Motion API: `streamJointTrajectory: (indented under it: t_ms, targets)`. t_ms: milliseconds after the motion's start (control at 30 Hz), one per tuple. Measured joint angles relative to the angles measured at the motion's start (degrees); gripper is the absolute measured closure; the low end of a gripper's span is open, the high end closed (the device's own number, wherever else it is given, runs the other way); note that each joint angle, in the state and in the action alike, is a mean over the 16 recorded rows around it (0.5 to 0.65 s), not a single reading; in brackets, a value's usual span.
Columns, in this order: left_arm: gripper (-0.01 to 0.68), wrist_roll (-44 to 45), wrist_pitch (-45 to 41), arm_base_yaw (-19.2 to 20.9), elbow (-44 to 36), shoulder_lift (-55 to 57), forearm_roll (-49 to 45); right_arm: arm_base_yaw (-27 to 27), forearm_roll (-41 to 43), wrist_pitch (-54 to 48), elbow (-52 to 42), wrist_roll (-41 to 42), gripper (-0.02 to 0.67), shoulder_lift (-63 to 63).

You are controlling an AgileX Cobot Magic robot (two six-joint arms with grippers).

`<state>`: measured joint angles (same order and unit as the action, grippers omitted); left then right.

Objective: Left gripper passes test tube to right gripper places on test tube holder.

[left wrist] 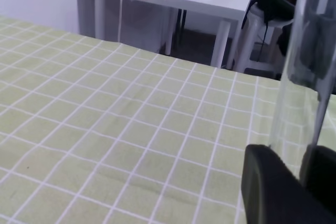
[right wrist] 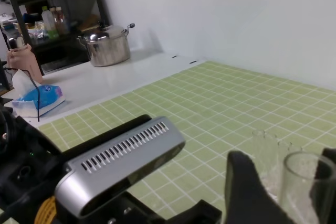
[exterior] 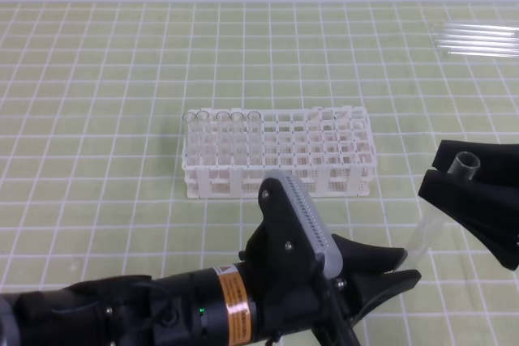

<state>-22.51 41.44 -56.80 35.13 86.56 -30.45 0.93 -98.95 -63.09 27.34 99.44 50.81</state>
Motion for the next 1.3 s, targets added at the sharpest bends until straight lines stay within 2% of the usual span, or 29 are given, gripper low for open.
streamJointTrajectory:
  t_ms: [200, 667, 933, 1067, 1300]
  targets:
    - [0.587, 0.0, 1.3, 0.0, 0.0, 0.0, 0.1, 0.0, 0.0, 0.0, 0.0, 0.0, 0.397, 0.0]
    - [0.645, 0.0, 3.8, 0.0, 0.0, -0.3, 0.4, 0.0, 0.0, 0.2, 0.0, 0.5, 0.537, 0.0]
    - [0.644, 0.0, 3.8, 0.0, 0.0, -0.4, 0.4, 0.0, 0.0, 0.3, 0.0, 0.6, 0.548, 0.0]
    - [0.589, -0.1, 3.9, 0.0, 0.0, -0.4, 0.4, 0.0, 0.0, 0.3, 0.0, 0.5, 0.548, 0.0]
    - [0.420, -0.7, 3.0, 0.1, 0.0, -0.7, 0.5, 0.0, 0.0, 0.3, 0.0, 0.4, 0.549, 0.0]
